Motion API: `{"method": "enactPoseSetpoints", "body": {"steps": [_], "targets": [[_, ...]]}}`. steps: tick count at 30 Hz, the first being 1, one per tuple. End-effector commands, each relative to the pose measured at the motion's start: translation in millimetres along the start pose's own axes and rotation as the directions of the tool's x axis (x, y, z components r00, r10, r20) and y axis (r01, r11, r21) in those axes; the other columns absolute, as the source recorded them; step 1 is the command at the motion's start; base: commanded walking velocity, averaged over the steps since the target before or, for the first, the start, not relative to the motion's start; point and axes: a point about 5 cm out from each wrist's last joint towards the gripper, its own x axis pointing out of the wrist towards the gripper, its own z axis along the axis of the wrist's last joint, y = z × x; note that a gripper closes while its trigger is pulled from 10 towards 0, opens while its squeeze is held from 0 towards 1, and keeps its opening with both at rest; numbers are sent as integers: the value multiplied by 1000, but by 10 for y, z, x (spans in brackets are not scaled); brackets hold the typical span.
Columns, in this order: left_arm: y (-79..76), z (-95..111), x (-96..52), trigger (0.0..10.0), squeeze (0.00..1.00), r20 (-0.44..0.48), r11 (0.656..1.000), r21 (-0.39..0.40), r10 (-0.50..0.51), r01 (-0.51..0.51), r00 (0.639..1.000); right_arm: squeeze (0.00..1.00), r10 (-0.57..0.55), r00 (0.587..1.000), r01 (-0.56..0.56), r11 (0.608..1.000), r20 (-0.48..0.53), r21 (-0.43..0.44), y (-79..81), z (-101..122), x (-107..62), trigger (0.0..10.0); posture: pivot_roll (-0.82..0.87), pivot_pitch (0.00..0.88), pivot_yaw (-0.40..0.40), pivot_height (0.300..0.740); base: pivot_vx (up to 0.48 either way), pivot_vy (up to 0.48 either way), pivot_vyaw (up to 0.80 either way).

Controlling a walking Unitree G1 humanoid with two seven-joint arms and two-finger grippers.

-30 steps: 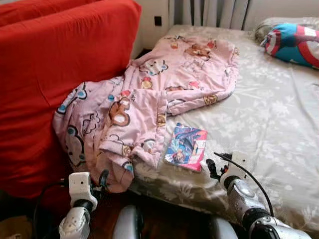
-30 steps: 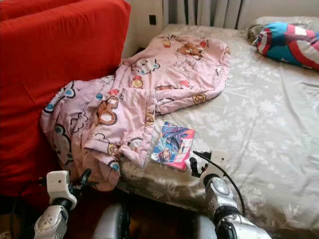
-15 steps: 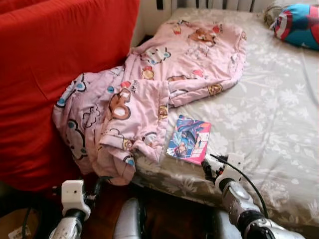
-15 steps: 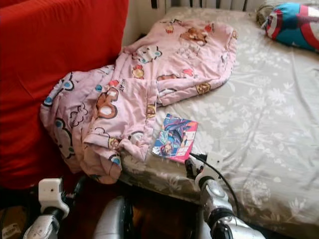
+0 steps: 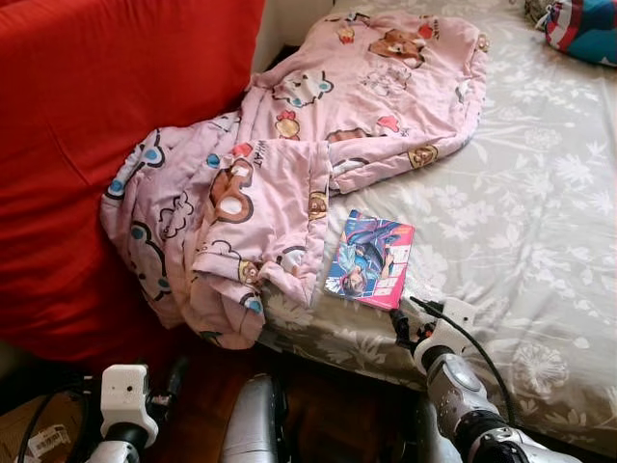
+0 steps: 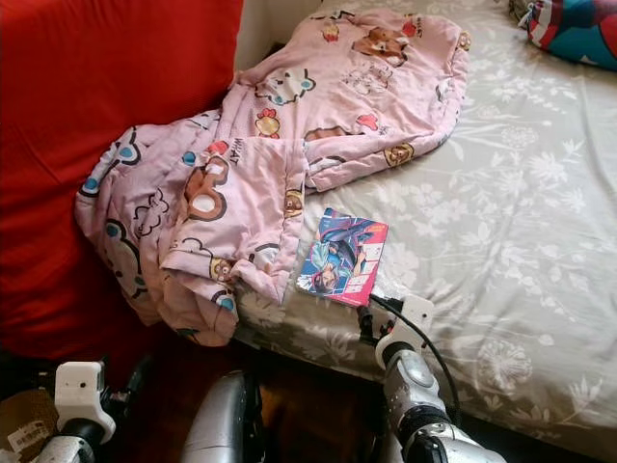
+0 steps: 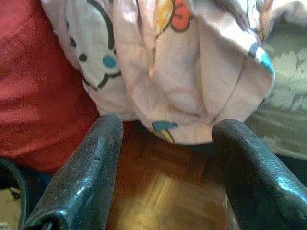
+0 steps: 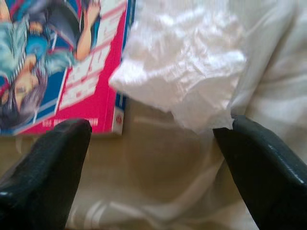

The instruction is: Clean up the room

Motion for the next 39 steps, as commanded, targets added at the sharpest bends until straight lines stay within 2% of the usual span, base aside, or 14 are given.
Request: {"method": "enactPoseSetpoints", "body": {"steps": [1, 11, 12, 13, 14, 39], "targets": [[42, -35, -52, 10000, 0, -26, 1000, -9, 18, -18, 1000, 0, 9, 1000, -9, 1000, 22, 9, 50, 33, 14, 10000, 286, 219, 95, 598, 0, 0, 0], [16, -35, -35, 10000, 0, -36, 1000, -14, 19, -19, 999, 0, 3, 999, -3, 1000, 42, 1, 34, 89, 24, 10000, 282, 216, 91, 598, 0, 0, 0], [11, -37, -37, 10000, 0, -37, 1000, -14, 18, -19, 999, 0, 3, 999, -3, 1000, 38, 1, 32, 82, 23, 3686, 281, 216, 89, 598, 0, 0, 0], [7, -36, -39, 10000, 0, -40, 1000, -15, 18, -19, 999, 0, 4, 999, -4, 1000, 34, 1, 31, 75, 22, 3686, 281, 216, 89, 598, 0, 0, 0], [2, -34, -44, 10000, 0, -42, 1000, -15, 18, -18, 999, 0, 6, 1000, -6, 1000, 28, 3, 32, 62, 19, 0, 282, 218, 90, 598, 0, 0, 0], [14, -40, -65, 10000, 0, -59, 1000, -14, 27, -28, 998, 0, 42, 999, -42, 999, 15, 10, 98, 22, 19, 0, 284, 217, 88, 598, 0, 0, 0]]}}
